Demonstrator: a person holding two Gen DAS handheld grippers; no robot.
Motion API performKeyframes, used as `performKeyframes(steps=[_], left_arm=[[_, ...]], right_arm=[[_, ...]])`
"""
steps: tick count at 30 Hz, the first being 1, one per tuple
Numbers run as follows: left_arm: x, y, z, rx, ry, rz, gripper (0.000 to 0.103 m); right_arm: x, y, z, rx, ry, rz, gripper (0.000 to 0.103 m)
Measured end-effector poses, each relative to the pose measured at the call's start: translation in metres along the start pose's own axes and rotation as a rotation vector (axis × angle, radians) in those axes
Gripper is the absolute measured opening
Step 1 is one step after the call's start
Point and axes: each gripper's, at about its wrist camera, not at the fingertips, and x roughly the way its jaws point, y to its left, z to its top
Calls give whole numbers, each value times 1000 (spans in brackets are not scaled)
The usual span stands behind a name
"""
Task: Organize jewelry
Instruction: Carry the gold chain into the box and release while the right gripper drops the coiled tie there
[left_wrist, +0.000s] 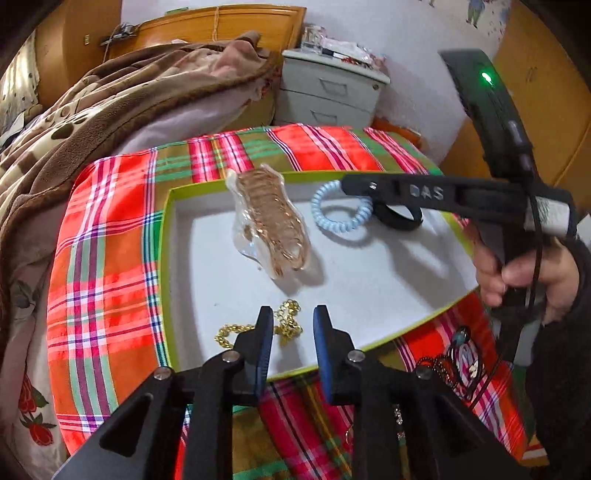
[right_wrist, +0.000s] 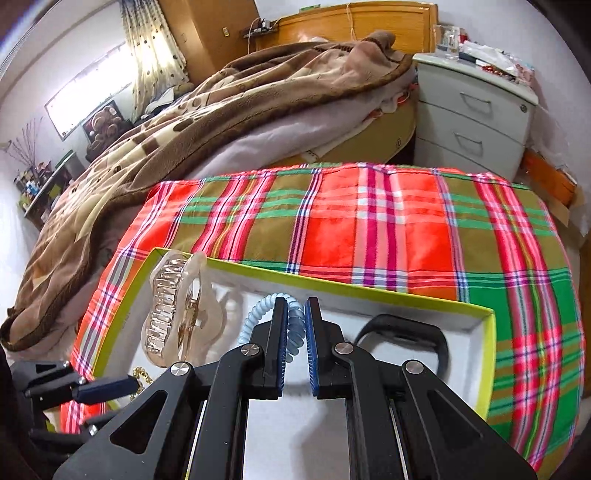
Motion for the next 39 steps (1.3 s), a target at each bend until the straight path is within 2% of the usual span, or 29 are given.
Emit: performKeyframes(steps=[2,5,10,16,20,25,28,39], left_arm=[[5,-1,1,-1,19,13,25],[12,-2,3,14,44,81,25],[14,-1,2,29,52,149,25],[7,7,1,0,33,166,25],[1,7,0,-12,15,153,25],[-5,7,-3,-29,-2,152,25],[-8,6,-5,-31,-7,149,26],[-29,-4,-14,-54,-53,134,29]], right_arm=[[3,0,0,-1,7,-3,10],[9,2,-1,-9,22,2,10],[16,3,2,-13,35,-7,10],[24,7,3,-37,63,-9,10],[25,11,4,-42,68,-9,11],[19,10,3,-35,56,-22,11],[14,9,0,-28,45,-21,16],[-18,16,-13,-27,-15,-18,18]])
